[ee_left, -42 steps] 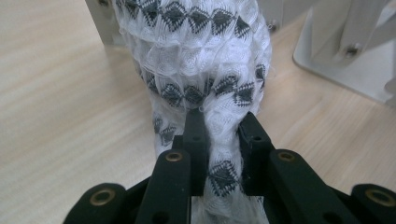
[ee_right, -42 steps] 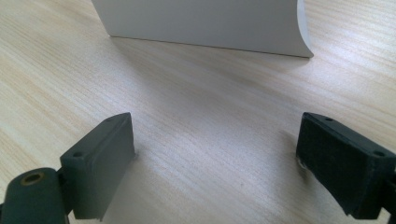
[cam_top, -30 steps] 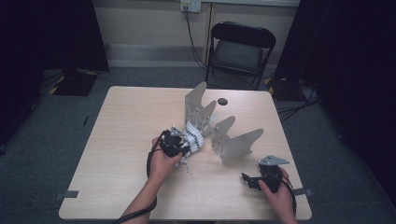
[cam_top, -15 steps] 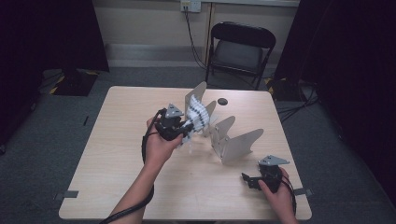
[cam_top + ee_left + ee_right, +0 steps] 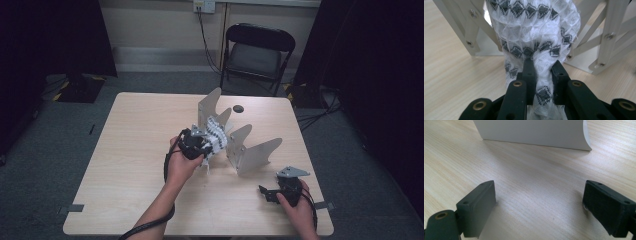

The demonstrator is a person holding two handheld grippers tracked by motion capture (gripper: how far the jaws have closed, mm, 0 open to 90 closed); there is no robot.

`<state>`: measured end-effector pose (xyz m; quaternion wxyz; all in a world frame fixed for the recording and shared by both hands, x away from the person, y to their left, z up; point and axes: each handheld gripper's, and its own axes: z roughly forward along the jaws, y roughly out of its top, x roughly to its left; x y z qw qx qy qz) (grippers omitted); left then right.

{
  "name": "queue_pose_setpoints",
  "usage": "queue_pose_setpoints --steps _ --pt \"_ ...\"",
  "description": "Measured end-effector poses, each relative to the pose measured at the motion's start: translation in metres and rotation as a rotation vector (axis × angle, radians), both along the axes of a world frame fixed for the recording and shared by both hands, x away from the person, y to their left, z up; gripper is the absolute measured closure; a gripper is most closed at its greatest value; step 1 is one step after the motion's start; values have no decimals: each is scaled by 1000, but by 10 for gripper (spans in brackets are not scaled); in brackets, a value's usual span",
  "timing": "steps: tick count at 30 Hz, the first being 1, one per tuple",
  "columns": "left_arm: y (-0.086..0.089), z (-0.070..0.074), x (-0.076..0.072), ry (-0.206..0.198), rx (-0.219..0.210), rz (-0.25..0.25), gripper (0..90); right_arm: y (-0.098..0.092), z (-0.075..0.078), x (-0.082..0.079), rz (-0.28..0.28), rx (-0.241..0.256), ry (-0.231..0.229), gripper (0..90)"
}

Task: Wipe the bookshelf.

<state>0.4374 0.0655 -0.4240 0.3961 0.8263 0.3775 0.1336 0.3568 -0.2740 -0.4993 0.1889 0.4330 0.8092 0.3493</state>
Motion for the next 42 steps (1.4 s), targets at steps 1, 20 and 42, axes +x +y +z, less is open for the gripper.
queue_pose_setpoints --steps 1,20,42 --pt "-1 -8 0 12 -1 4 777 0 0 0 0 0 0 106" --pt "9 -48 -11 93 27 14 776 0 0 0 0 0 0 106" --pt "15 45 -4 -94 -24 5 777 0 0 0 -1 0 0 106"
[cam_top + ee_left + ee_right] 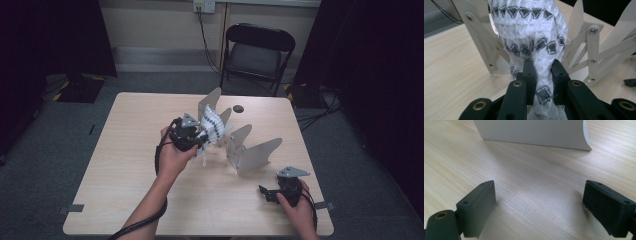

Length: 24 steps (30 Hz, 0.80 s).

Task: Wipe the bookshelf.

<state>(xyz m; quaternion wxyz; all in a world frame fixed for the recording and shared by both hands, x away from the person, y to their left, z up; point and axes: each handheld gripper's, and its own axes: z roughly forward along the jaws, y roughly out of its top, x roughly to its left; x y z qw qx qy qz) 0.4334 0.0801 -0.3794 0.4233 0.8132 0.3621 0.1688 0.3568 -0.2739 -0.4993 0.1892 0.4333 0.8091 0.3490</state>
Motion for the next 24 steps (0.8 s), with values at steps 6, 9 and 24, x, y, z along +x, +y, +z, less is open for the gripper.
queue_pose_setpoints --steps 6,9,24 --pt "-7 -26 3 50 16 -7 777 0 0 0 0 0 0 106" --pt "-9 -40 2 78 19 -8 777 0 0 0 0 0 0 107" --pt "-7 -79 -3 149 32 8 776 0 0 0 0 0 0 107"
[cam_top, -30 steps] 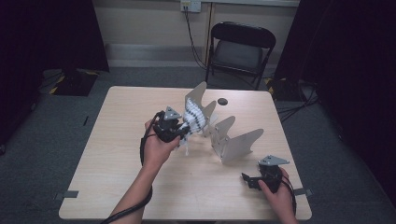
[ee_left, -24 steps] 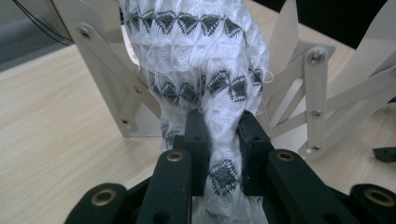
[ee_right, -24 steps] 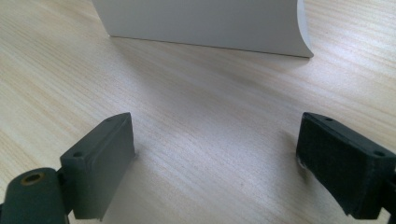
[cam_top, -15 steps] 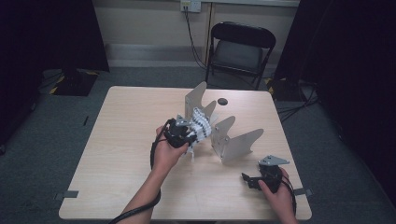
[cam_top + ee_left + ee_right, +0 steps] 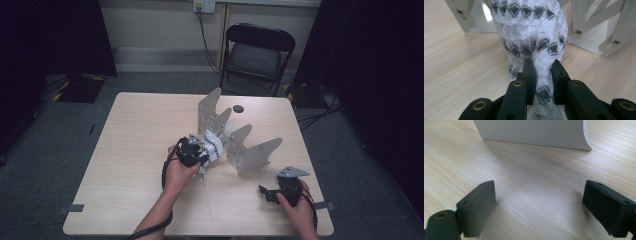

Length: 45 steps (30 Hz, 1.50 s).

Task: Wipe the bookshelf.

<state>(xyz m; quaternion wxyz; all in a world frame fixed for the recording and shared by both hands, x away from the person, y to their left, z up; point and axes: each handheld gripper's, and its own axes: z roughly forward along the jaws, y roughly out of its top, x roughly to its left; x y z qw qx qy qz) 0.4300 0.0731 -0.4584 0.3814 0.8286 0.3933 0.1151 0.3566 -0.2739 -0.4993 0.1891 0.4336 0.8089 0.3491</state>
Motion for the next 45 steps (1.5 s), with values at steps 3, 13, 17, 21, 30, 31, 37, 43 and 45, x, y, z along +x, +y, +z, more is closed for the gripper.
queue_pose_setpoints --steps 3,13,17,21,30,31,37,43,45 --pt "1 -7 -3 14 1 -3 776 0 0 0 0 0 0 107" --pt "11 -10 -14 27 10 -13 776 0 0 0 0 0 0 107" --pt "18 13 -14 -18 -14 4 776 0 0 0 -1 0 0 107" --pt "24 53 -13 -96 -37 3 776 0 0 0 -1 0 0 107" --pt "7 95 -9 -156 -94 -42 775 0 0 0 -1 0 0 107" --pt "4 92 -8 -147 -90 -43 776 0 0 0 -1 0 0 106" --pt "-4 66 -3 -99 -76 -43 776 0 0 0 -1 0 0 106" --pt "-5 47 -2 -65 -53 -39 776 0 0 0 0 0 0 106" --pt "-6 41 -3 -55 -46 -36 776 0 0 0 -1 0 0 106"
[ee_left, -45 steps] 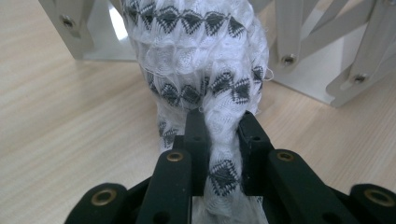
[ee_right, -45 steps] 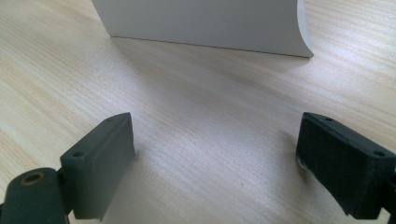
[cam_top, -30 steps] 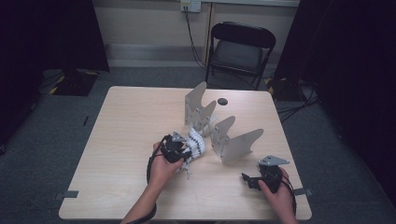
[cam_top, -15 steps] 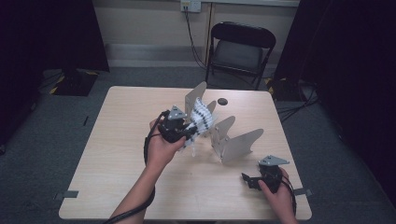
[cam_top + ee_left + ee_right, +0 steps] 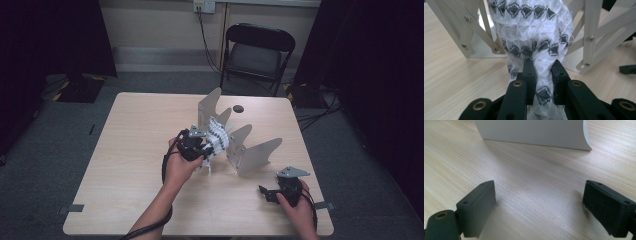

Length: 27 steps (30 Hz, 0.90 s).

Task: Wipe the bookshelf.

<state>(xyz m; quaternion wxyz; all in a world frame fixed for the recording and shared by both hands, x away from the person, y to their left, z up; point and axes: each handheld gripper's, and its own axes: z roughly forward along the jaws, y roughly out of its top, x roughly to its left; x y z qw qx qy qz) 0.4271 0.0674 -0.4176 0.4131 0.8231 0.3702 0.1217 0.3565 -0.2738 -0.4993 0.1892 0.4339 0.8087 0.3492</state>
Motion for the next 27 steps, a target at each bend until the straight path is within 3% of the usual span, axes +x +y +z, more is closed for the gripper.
queue_pose_setpoints --steps 17,23,27 --pt "0 -55 -12 94 37 -4 774 0 0 0 0 0 0 106" --pt "5 -58 -17 109 23 -6 774 0 0 0 0 0 0 106" --pt "10 -46 -20 92 37 -8 774 0 0 0 0 0 0 107"
